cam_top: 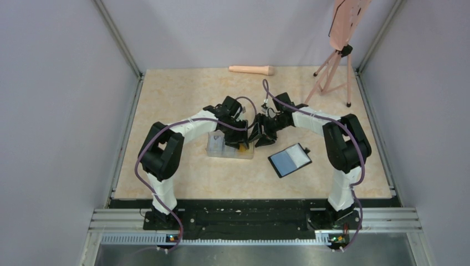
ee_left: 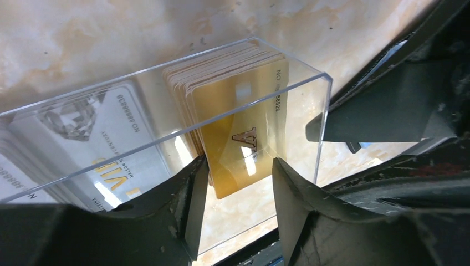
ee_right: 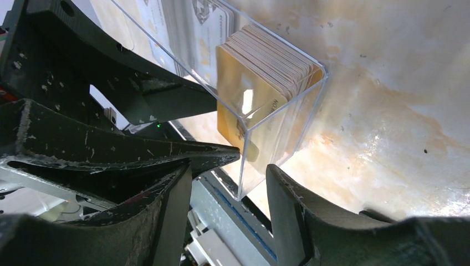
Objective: Put the credit cards into the card holder
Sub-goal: Pick up the credit card from the storage box.
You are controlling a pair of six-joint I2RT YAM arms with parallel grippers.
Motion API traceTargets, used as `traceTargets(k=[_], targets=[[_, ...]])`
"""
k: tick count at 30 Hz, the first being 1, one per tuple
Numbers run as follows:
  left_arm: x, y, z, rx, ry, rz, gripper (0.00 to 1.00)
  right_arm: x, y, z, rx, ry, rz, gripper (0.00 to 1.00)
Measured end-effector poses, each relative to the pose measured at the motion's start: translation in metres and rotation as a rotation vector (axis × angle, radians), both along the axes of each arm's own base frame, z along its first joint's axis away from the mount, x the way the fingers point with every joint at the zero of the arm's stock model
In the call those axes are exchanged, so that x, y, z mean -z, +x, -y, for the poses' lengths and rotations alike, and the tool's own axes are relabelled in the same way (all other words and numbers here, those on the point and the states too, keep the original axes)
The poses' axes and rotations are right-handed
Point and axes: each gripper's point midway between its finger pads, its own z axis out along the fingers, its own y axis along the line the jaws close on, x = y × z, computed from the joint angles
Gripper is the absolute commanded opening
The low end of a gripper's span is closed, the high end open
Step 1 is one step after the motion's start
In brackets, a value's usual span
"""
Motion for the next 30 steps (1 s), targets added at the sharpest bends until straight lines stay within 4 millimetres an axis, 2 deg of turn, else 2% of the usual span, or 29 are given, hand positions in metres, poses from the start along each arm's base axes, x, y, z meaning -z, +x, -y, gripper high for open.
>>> traceTargets(k=[2,7,10,15,19,22,30], targets=[[-0.0018,-0.0006,0.0029,0.006,-0.017,-0.004,0.51,0.0001,0.0001,0.0001,0.000,-0.001,0.000,0.51],[-0.0027,-0.0019,0.0038,0.006,-0.026,-0.013,0.64,0.0010,-0.0007,0.0024,0.000,-0.008,-0.003,0.52],[-0.0007,-0.0021,-0.0001,0.002,-0.005,-0.013,0.65,0.0008,-0.0012,0.0035,0.002,-0.012,-0.006,0.52],[-0.0016,-0.0015,-0.0035,0.007,0.025,0.002,0.62,0.0007,-0.0009,0.0033,0.002,-0.013,-0.003,0.52],[-0.0070,-0.0017,-0.0035,0.007,0.026,0.017,0.50,0.0006,-0.0012,0.0028,0.000,-0.012,-0.002,0.52],[-0.0097,-0.0020,-0.0025,0.010,0.021,0.023,0.45,0.0010,-0.0019,0.0024,-0.004,-0.013,0.000,0.52],[-0.0090,-0.0012,-0.0037,0.003,0.028,0.025,0.48,0.0010,-0.0021,0.0024,-0.007,-0.013,0.003,0.52]])
